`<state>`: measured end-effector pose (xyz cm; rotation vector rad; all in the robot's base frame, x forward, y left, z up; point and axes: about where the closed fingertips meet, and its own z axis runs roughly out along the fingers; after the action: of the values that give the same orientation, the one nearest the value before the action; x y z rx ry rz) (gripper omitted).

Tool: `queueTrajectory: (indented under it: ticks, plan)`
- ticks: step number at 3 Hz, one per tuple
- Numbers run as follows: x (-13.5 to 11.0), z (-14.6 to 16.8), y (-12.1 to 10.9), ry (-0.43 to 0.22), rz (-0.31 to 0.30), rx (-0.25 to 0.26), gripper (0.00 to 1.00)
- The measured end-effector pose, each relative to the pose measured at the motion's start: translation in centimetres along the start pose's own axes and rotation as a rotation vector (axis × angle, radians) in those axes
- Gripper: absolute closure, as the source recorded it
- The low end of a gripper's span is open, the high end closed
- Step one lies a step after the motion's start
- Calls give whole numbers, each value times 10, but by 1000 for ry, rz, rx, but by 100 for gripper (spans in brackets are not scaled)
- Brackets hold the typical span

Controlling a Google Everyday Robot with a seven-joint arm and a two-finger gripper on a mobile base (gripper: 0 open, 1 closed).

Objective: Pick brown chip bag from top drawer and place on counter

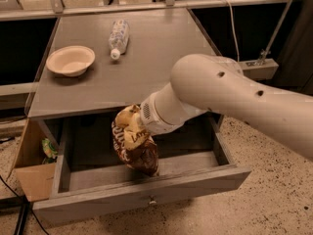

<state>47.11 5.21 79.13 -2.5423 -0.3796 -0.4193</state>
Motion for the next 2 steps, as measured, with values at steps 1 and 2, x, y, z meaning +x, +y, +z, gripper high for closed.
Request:
queueTrajectory:
  ticks: [1,2]
  plan:
    - [4,-18,8,17,68,69,100]
    - [5,-43,8,49,120,168,100]
